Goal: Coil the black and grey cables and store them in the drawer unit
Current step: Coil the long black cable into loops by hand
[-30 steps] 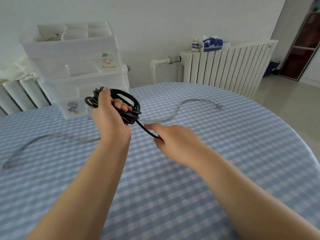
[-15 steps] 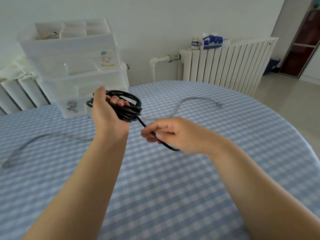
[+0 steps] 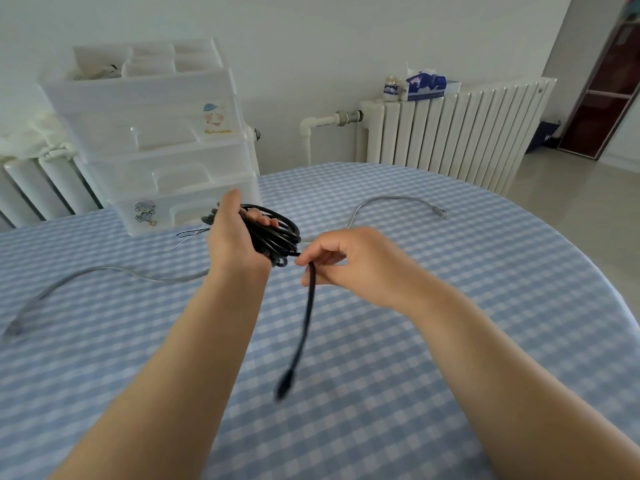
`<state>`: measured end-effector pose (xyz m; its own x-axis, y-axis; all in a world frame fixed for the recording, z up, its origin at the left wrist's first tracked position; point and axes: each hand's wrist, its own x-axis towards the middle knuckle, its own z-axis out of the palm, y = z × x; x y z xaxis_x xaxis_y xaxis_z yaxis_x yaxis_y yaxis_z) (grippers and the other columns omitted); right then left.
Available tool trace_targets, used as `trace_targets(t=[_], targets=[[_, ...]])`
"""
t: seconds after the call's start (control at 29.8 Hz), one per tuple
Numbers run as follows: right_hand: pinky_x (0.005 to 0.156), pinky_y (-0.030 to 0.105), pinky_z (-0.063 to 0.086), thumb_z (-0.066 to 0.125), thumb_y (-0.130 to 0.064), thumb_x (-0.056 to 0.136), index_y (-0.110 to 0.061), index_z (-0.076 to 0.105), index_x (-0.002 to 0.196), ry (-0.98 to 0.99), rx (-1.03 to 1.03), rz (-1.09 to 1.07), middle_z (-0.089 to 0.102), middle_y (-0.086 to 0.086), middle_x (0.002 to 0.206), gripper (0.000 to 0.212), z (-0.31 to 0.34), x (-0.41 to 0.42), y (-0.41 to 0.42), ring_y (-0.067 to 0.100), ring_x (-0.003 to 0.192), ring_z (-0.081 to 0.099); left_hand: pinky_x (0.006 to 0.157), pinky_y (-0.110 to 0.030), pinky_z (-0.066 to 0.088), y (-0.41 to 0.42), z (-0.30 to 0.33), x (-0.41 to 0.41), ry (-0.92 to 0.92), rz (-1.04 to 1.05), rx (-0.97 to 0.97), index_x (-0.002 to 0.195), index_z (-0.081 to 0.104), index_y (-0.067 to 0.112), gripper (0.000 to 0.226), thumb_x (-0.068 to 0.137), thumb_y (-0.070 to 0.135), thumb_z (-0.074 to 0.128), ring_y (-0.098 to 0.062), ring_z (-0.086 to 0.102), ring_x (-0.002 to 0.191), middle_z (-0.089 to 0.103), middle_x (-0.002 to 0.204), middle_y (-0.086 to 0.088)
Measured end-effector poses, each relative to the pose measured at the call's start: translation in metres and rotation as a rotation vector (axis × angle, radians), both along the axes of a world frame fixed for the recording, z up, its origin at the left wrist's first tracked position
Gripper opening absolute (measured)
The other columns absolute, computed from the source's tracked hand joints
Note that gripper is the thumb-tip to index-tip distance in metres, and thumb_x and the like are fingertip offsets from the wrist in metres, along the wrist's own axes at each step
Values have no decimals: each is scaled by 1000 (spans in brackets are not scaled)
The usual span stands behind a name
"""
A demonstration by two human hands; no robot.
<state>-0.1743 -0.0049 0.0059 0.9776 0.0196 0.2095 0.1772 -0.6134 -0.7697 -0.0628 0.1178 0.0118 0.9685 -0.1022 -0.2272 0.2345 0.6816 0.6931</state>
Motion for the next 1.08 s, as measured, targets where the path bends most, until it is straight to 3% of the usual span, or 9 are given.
trace_targets(t=[0.1, 0.2, 0.34, 0.5, 0.64, 0.81, 0.91, 1.08], targets=[[77, 18, 51, 77, -27, 79, -25, 74, 88, -52, -32, -35, 69, -10, 84, 10, -4, 2, -2, 3, 79, 64, 50, -24, 46, -8, -10, 0, -24, -46, 88, 58, 43, 14, 40, 92, 29, 58, -14, 46, 41, 43, 45, 2], [74, 32, 54, 74, -37, 80, -23, 69, 81, -22, -10, -54, 71, -2, 77, 15, -6, 4, -3, 15, 75, 66, 51, -26, 43, -13, -15, -5, -47, -109, 140, 62, 48, 13, 36, 90, 30, 61, -12, 48, 40, 49, 49, 2], [64, 18, 52, 67, -36, 87, -17, 57, 73, -6, 62, -103, 70, 0, 64, 26, -5, 6, -5, 8, 59, 67, 62, -32, 48, -15, -16, -14, -86, -242, 317, 61, 53, 14, 43, 87, 47, 62, -16, 55, 51, 56, 51, 1], [57, 18, 52, 64, -32, 91, -7, 55, 75, -2, 202, -95, 70, 4, 61, 31, -6, 6, 1, 13, 52, 67, 55, -30, 42, -25, -13, -30, -131, -261, 422, 37, 52, 21, 74, 84, 76, 36, -13, 47, 41, 49, 42, 5], [58, 19, 54, 66, -32, 89, -5, 56, 79, 20, 151, -88, 71, 4, 64, 30, -7, 6, 7, 13, 53, 68, 60, -33, 45, -25, -13, -29, -121, -184, 481, 61, 55, 13, 73, 82, 78, 32, -18, 52, 53, 52, 46, 2], [56, 17, 51, 67, -33, 88, -11, 56, 76, 86, 149, -64, 72, 4, 63, 28, -8, 6, 11, 13, 55, 69, 56, -31, 40, -24, -19, -26, -268, -329, 475, 48, 51, 19, 71, 59, 88, 40, -15, 45, 44, 46, 45, 3], [57, 22, 54, 67, -31, 88, -11, 56, 73, 120, 228, -78, 72, 6, 62, 28, -6, 6, 9, 16, 57, 70, 57, -30, 40, -23, -24, -21, -358, -485, 434, 60, 49, 16, 70, 53, 85, 50, -15, 45, 49, 46, 51, 2], [63, 26, 55, 69, -39, 85, -12, 59, 69, 114, 137, -154, 71, 6, 61, 33, -3, 1, 13, 15, 56, 70, 59, -32, 43, -17, -27, -16, -432, -640, 451, 67, 50, 13, 50, 71, 60, 68, -20, 50, 56, 47, 60, -4]])
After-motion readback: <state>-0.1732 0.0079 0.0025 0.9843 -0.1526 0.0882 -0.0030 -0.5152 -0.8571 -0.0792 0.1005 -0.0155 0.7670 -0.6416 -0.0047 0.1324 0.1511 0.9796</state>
